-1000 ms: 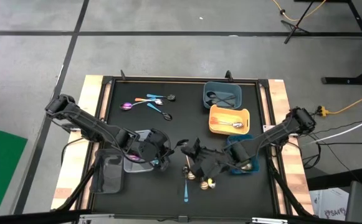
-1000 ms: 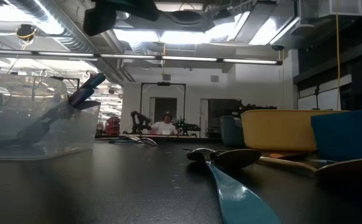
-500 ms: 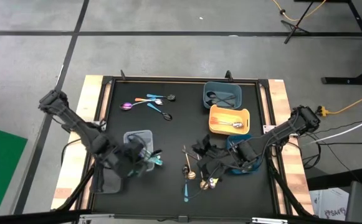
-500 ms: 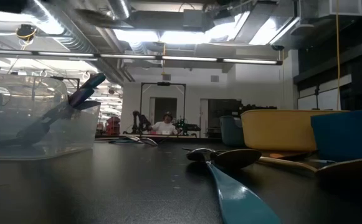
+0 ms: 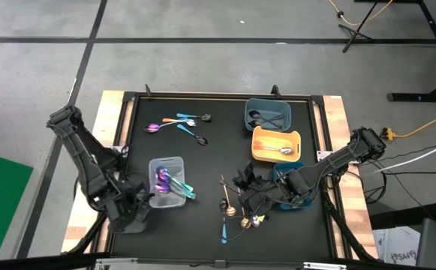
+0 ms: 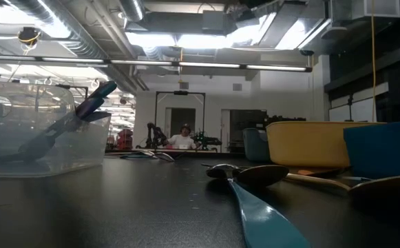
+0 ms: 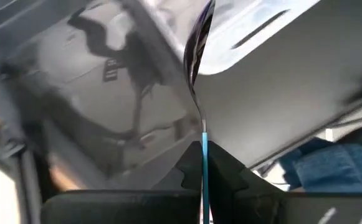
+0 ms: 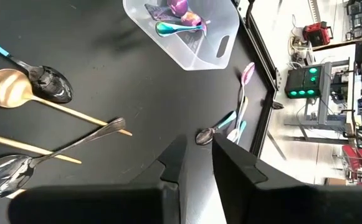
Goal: Sort silverware by color (type)
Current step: Put the light blue spoon into the black bin
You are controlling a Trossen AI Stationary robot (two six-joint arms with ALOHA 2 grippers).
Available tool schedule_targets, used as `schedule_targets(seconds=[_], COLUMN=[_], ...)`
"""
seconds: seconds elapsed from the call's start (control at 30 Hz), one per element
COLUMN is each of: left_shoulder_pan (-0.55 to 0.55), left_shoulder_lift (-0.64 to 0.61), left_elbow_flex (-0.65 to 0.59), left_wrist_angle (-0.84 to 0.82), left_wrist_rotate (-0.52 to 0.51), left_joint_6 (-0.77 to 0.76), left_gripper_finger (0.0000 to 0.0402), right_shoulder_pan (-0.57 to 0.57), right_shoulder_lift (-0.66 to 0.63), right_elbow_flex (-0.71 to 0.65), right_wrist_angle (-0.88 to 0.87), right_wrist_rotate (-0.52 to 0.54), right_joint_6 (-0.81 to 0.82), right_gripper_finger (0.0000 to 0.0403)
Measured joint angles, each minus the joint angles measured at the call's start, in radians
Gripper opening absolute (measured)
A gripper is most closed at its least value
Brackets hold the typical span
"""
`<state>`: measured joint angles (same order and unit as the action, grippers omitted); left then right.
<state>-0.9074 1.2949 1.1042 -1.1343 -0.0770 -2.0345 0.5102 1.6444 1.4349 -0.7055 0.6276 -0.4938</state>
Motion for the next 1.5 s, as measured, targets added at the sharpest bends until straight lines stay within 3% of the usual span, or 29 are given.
schedule_targets(seconds=[0.57,1.07,1.5], left_shoulder_pan=[-0.110,-0.109,-0.109], left_shoulder_lift=[0.007,0.164,0.355], left_elbow_flex=[0.000,-0.060,-0.060], left_wrist_angle=[-0.138,-0.156,-0.152], left_wrist_rotate=[0.023,0.027,0.016], left_joint_6=[-0.242,-0.287,-0.285], left_gripper_finger=[0.0000,0.0000,0.0012], right_shoulder_pan=[0.000,0.000,0.000], right_shoulder_lift=[0.000,0.000,0.001], right_elbow_flex=[0.000,0.000,0.000], right_wrist_angle=[0.000,-0.001,-0.001], right_wrist_rotate=[-0.031,-0.165,-0.195], right_joint_6=[0.048,0.281,0.307], right_gripper_finger=[0.0067,0.0067,0.0067])
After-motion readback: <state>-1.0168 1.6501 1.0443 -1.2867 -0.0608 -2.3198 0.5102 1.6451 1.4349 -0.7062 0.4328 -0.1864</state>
